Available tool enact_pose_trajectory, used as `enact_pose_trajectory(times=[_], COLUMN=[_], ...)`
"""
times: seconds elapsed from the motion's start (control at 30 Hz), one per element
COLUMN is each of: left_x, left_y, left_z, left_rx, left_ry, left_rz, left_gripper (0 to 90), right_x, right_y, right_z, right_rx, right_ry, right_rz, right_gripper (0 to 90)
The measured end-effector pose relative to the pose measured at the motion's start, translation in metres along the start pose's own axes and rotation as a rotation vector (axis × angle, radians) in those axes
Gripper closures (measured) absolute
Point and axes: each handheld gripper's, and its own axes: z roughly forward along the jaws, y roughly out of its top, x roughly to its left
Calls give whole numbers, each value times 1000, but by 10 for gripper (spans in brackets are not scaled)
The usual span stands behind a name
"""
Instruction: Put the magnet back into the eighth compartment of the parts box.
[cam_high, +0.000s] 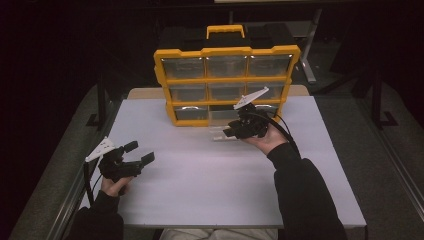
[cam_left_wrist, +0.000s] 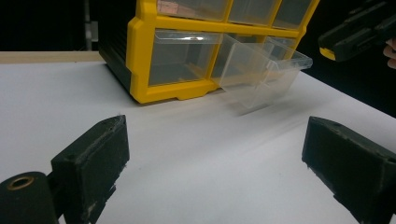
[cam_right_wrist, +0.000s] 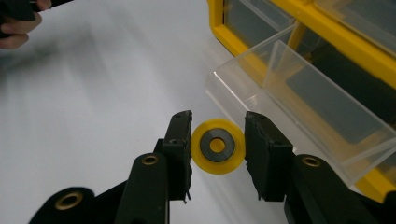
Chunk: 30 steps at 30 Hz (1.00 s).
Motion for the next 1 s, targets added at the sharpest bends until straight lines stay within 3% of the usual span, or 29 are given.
enact_pose_trajectory(times=[0.5,0.7,0.73,1.0], left_x=[1,1,1,1], left_y=[0,0,0,-1], left_z=[0,1,1,2], left_rx=[8,7,8,10], left_ry=[0,-1,-1,-2], left_rz=[-2,-4,-7,-11], left_gripper=[75,75,75,75], right_x=[-17,-27,-33,-39], right_y=[22,21,19,16], right_z=[7,15,21,30], right_rx=[-21,-36,-34,-31], right_ry=[-28,-56,-60,-78], right_rz=[36,86,117,161], right_gripper=[614,614,614,613])
